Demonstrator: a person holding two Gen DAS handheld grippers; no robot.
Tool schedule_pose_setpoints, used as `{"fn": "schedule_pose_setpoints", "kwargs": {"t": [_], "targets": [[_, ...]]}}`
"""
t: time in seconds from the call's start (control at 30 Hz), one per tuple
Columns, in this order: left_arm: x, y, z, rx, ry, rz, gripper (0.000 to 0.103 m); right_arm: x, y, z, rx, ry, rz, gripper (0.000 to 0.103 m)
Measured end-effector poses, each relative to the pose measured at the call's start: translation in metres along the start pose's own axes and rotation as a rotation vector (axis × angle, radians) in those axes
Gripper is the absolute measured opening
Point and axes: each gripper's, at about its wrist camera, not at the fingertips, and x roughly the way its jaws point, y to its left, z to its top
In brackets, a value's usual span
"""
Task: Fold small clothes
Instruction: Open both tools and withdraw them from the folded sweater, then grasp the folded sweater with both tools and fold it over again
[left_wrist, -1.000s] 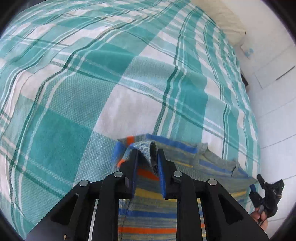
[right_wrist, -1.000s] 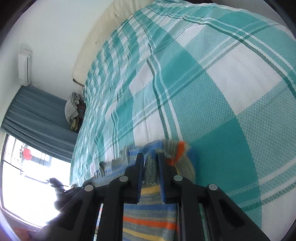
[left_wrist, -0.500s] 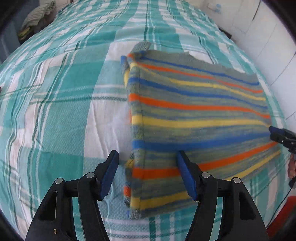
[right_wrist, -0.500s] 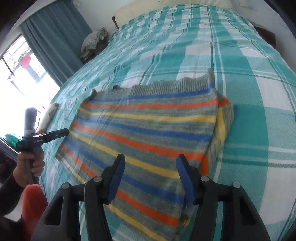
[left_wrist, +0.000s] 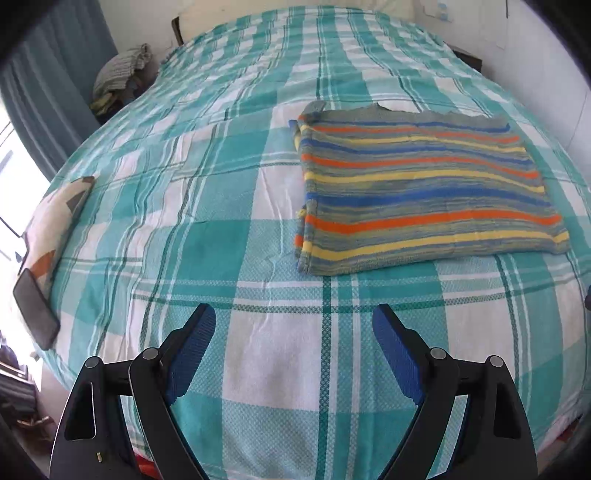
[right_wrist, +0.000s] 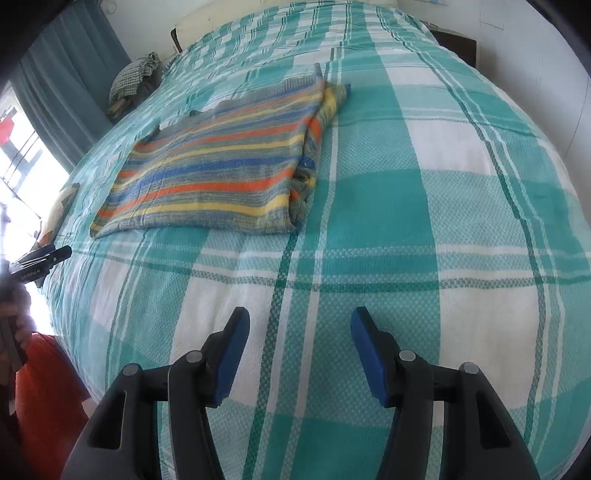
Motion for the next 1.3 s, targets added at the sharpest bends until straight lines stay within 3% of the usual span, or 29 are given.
{"fn": "schedule_pose_setpoints", "kwargs": {"t": [0.17, 0.4, 0.53, 0.7, 0.87, 1.03, 1.1, 1.13, 1.17, 1.2, 1.23, 1.3], "targets": [[-0.020, -0.014, 0.006, 0.029, -0.039, 0.000, 0.088, -0.013, 0.014, -0.018, -0.017, -0.013, 0.025, 0.064], [-0.029, -0.036, 0.011, 0.073, -0.064, -0.003, 0.088, -0.020, 0.016, -0.028, -0.015, -0.022, 0.030, 0.065], [-0.018, -0.080, 0.011, 0.165, -0.044, -0.109, 0.089, -0.018, 0.010, -0.021, -0.019, -0.025, 0.038, 0.065], [-0.001, -0.182, 0.018, 0.376, -0.095, -0.266, 0.089, -0.014, -0.015, 0.035, -0.015, -0.091, 0.034, 0.069], [0.031, -0.265, 0.041, 0.436, -0.091, -0.435, 0.089, 0.012, -0.051, 0.122, 0.029, -0.115, 0.090, 0.072], [0.047, -0.302, 0.049, 0.505, -0.150, -0.394, 0.093, 0.074, -0.069, 0.195, 0.103, 0.002, 0.259, 0.072], [0.046, -0.298, 0.054, 0.458, -0.152, -0.419, 0.072, 0.101, -0.072, 0.213, 0.153, 0.050, 0.275, 0.070], [0.046, -0.296, 0.056, 0.435, -0.148, -0.420, 0.043, 0.110, -0.071, 0.220, 0.169, 0.040, 0.271, 0.070], [0.047, -0.294, 0.057, 0.419, -0.146, -0.408, 0.012, 0.117, -0.069, 0.227, 0.175, 0.030, 0.274, 0.060], [0.047, -0.290, 0.060, 0.401, -0.147, -0.393, 0.010, 0.122, -0.065, 0.233, 0.172, 0.029, 0.274, 0.028], [0.045, -0.282, 0.062, 0.360, -0.141, -0.433, 0.009, 0.126, -0.061, 0.239, 0.169, 0.036, 0.253, 0.009], [0.034, -0.255, 0.068, 0.253, -0.152, -0.482, 0.008, 0.123, -0.049, 0.248, 0.169, 0.018, 0.232, 0.010]]}}
